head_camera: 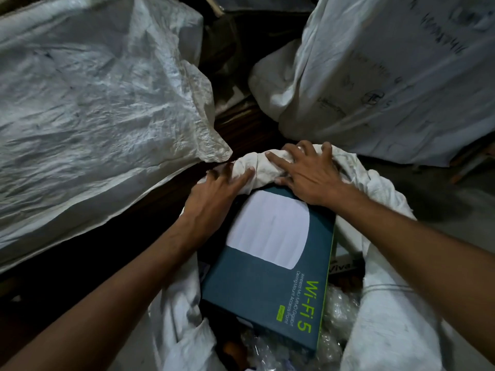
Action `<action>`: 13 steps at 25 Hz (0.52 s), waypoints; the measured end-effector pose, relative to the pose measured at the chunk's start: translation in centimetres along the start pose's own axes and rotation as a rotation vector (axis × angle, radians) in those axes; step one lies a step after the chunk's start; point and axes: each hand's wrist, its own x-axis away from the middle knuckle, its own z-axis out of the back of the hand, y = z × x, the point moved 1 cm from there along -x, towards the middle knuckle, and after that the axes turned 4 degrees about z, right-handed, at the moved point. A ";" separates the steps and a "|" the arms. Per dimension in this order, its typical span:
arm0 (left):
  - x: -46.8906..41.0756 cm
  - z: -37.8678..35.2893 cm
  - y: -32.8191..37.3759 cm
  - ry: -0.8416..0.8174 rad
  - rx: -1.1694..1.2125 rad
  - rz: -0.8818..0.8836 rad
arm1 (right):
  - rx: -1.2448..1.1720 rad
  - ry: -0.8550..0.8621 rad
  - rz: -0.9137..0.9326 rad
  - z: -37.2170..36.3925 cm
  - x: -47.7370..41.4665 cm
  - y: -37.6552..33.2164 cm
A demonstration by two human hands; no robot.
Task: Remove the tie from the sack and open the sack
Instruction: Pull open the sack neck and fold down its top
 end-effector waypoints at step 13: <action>0.5 -1.8 -3.9 -0.169 0.242 0.010 | -0.050 0.045 -0.020 2.0 -1.1 -7.6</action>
